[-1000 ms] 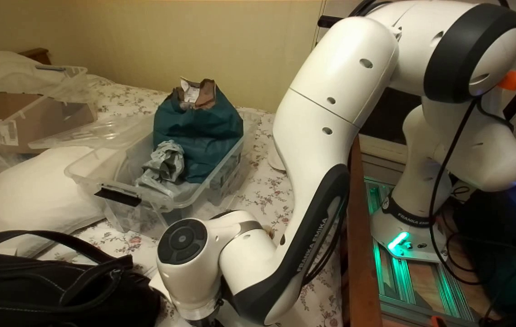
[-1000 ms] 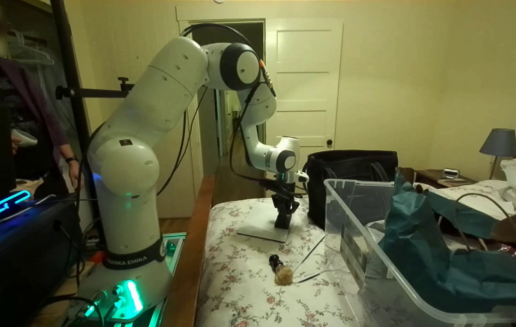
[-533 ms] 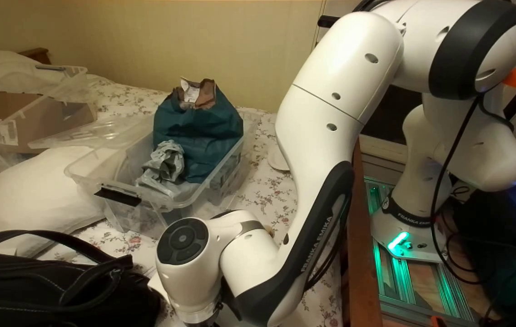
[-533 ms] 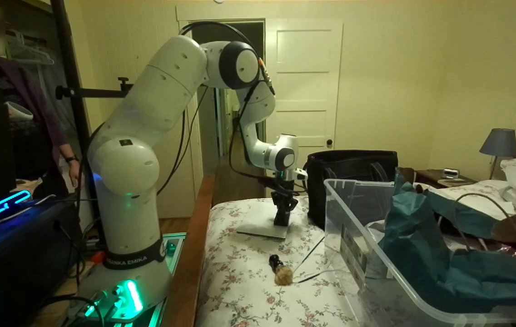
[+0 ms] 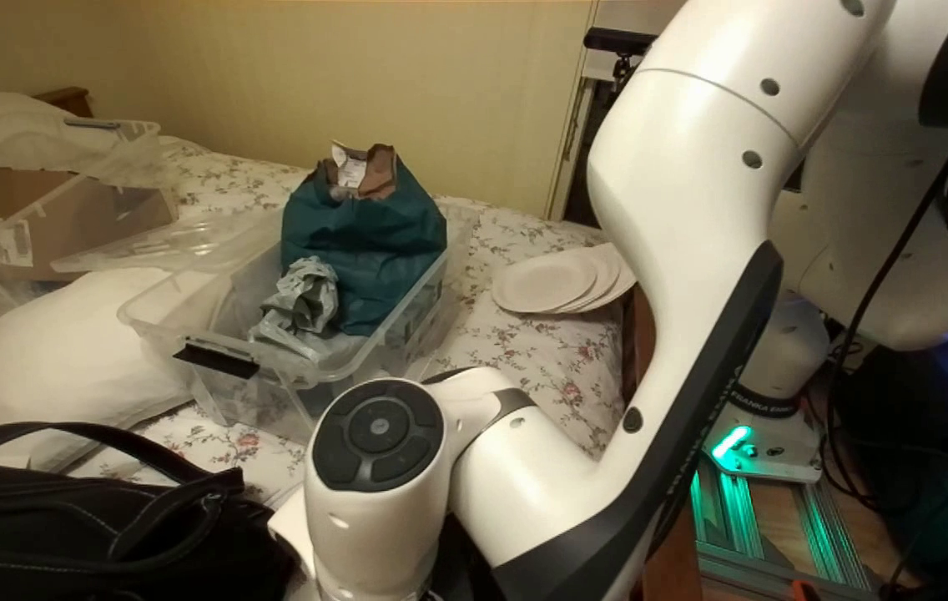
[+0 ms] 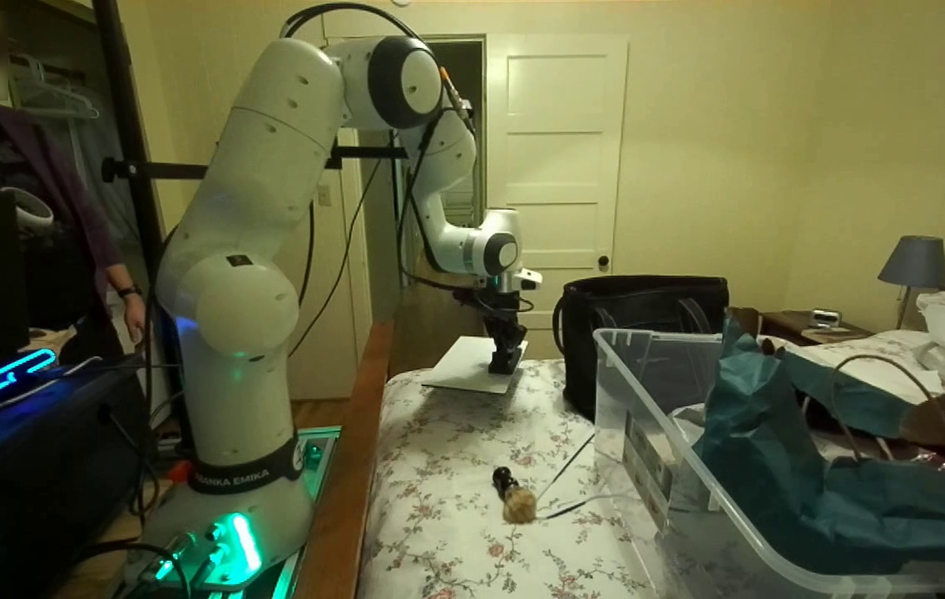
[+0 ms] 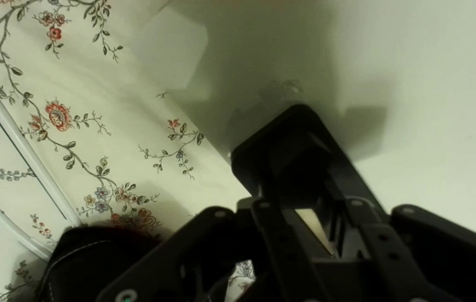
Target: Put the white pad in the storage bin
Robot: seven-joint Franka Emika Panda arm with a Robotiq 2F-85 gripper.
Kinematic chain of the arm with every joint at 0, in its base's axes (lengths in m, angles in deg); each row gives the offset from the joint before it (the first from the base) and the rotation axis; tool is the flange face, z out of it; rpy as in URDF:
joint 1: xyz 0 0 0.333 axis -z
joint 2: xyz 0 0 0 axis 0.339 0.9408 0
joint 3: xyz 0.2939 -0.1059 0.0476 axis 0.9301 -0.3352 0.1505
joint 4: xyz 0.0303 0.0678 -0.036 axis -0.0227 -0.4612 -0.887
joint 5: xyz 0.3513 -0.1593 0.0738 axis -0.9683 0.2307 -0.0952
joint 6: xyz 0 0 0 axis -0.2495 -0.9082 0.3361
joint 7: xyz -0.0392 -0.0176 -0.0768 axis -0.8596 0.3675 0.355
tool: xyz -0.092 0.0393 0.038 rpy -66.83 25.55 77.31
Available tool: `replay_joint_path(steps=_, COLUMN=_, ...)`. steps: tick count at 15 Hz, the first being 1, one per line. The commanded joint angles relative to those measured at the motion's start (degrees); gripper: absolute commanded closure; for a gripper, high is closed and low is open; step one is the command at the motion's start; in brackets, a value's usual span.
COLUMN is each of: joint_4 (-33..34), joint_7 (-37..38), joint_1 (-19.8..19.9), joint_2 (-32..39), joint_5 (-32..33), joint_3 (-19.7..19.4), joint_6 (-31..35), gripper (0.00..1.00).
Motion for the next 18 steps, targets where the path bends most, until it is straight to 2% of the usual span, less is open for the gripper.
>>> replay_joint_path(steps=1, joint_4=-6.7, joint_7=5.5, joint_1=-0.3, joint_2=-7.2, joint_5=-1.7, joint_3=-0.5, joint_6=3.2, gripper=0.93)
replay_joint_path(steps=2, joint_4=-2.4, joint_7=3.1, joint_1=-0.3, joint_2=-2.8, joint_5=-0.4, joint_3=-0.2, joint_6=1.0, gripper=0.72)
replay_joint_path(steps=5, joint_4=-4.9, joint_7=4.7, joint_1=0.0, joint_2=-5.1, joint_5=-0.3, joint_3=-0.3, joint_6=1.8, gripper=0.72)
replay_joint_path(steps=6, joint_4=-5.2, joint_7=4.8, joint_1=0.0, joint_2=-5.3, joint_5=-0.3, joint_3=-0.3, joint_6=1.8, gripper=0.93)
replay_joint_path(steps=7, joint_4=-4.8, joint_7=9.2, joint_1=-2.0, joint_2=-5.5, joint_5=2.9, joint_3=-3.2, joint_6=0.2, gripper=0.93)
replay_joint_path(steps=11, joint_4=-8.8, joint_7=23.0, joint_1=-4.8, joint_2=-11.8, joint_5=7.6, joint_3=-8.3, joint_6=-0.7, gripper=0.93)
replay_joint_path(steps=13, joint_4=-10.5, joint_7=28.9, joint_1=-4.8, joint_2=-15.1, joint_5=9.2, joint_3=-8.7, joint_6=-0.9, gripper=0.93)
replay_joint_path(steps=18, joint_4=-14.3, joint_7=38.3, joint_1=-2.3, joint_2=-23.5, joint_5=12.1, joint_3=-4.7, joint_6=-2.2, gripper=0.93)
